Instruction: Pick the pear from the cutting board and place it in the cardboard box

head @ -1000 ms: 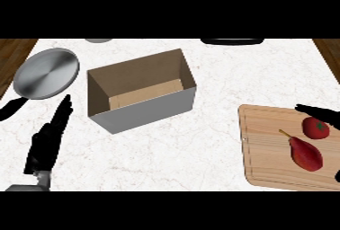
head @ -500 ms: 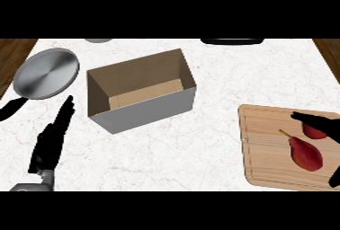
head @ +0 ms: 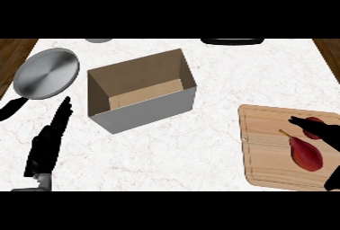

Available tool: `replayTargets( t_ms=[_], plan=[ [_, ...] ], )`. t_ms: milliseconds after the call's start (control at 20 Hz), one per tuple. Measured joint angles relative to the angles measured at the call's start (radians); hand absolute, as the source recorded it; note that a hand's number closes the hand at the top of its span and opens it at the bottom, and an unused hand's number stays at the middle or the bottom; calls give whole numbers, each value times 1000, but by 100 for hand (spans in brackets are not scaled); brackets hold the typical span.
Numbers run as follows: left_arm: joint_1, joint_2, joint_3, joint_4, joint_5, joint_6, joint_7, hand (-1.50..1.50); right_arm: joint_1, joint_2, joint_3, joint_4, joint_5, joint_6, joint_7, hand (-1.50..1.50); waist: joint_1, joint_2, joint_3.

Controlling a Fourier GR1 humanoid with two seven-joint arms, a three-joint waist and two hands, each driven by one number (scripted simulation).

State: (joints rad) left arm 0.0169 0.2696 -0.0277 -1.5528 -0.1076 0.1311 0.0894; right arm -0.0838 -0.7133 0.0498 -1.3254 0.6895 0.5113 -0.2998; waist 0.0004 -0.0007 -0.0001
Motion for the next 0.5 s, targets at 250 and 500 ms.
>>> replayTargets(
  t_ms=[250,500],
  plan=[
    [7,-11,23,-9,-11,-35,0,0,-29,49,-27,13,45,24,8,-150,1,0,0],
    [6,-37,25,-19,-41,-37,10,0,-67,73,-40,116,105,-9,-57,-150,3,1,0]
  ],
)
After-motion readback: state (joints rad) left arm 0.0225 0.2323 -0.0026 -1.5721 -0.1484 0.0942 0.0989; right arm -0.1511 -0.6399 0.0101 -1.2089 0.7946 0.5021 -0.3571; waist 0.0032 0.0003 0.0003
